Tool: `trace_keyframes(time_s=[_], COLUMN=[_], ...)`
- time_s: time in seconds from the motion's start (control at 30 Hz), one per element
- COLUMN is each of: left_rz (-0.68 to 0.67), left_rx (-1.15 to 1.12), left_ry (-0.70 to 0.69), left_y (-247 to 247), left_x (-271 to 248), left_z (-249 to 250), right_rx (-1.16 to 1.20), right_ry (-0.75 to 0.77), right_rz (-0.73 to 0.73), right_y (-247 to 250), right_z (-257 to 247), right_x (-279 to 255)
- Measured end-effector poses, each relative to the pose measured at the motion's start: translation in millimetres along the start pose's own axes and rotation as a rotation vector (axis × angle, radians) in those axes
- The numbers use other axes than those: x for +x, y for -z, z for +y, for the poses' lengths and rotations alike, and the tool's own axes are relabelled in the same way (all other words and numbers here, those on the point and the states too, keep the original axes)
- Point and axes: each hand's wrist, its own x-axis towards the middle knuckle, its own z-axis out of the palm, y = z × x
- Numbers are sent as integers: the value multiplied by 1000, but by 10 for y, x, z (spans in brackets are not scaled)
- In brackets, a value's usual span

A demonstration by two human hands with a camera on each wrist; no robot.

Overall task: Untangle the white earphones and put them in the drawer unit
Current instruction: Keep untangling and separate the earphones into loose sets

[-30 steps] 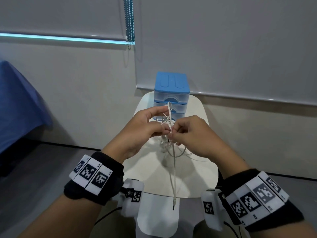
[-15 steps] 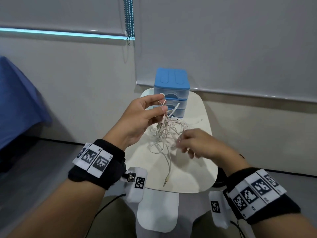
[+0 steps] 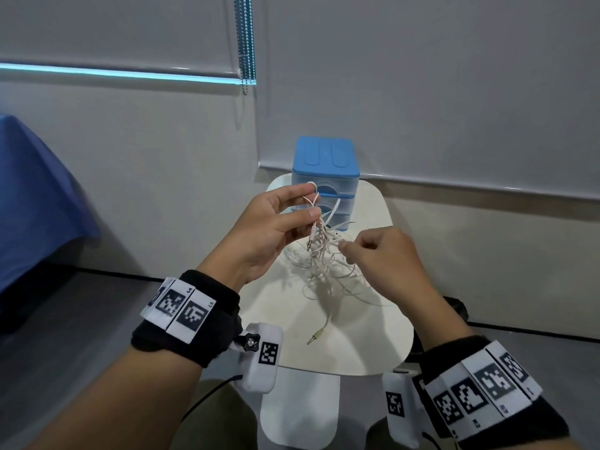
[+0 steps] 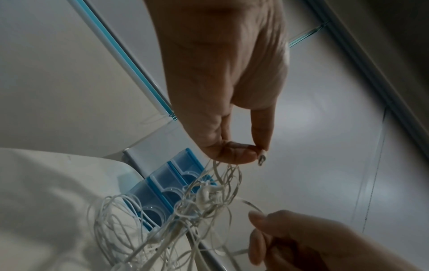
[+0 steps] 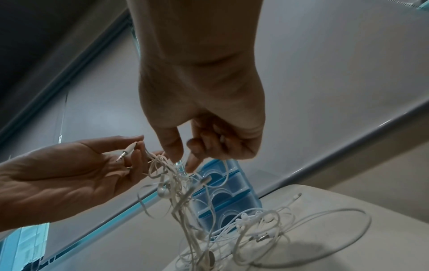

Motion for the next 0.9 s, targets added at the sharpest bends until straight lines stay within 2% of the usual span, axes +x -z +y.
trace_keyframes(time_s=[0.1, 0.2, 0.37, 0.5, 0.63, 0.7, 0.8, 0.9], left_rz=[-8, -14, -26, -13, -284, -338, -235, -143], left_rx=[-5, 0, 55, 577, 892, 965, 1031, 1057], left_ry=[-3, -3, 10, 35, 42, -16, -157, -168], left_y=[-10, -22, 66, 244, 245, 174, 145, 211], left_x=[3, -1, -28, -47, -53, -32, 6, 17], left_z=[-8, 1, 54, 15, -72, -111, -148, -140], right_rx=[-39, -180, -170, -84, 153, 227, 316, 436], right_ry=[67, 99, 149, 166, 143, 136, 133, 81], right_rz=[-61, -173, -179, -216, -329, -353, -288, -182], right_y=[-25, -163, -230, 15, 222, 285, 360, 463], right_z=[-20, -55, -113, -254, -446, -504, -536, -511], right_x=[3, 17, 74, 144, 186, 202, 233, 266])
